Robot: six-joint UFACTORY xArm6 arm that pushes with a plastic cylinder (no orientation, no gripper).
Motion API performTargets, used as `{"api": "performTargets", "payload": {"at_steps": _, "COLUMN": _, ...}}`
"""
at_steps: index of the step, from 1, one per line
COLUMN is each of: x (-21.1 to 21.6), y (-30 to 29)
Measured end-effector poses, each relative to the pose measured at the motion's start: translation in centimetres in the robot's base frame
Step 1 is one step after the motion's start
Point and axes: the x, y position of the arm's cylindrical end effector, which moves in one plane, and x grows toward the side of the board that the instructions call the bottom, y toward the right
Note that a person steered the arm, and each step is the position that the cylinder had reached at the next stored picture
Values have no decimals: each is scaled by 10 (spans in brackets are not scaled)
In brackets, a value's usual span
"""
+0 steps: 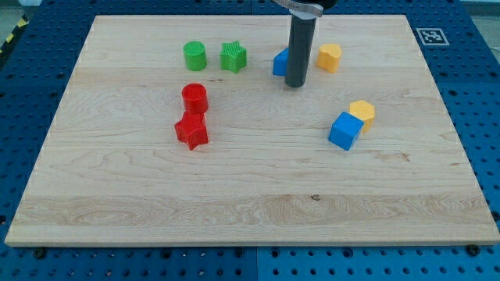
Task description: Place the hexagon below the heart
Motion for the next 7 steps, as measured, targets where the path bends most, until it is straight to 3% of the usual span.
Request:
{"api": "performTargets", "payload": {"at_steps": 4, "x": -12, "y": -7}}
{"api": "performTargets", "payload": {"at_steps": 5, "x": 13, "y": 1}}
{"api": "performTargets", "payload": {"at_steps": 7, "x": 23, "y": 49}}
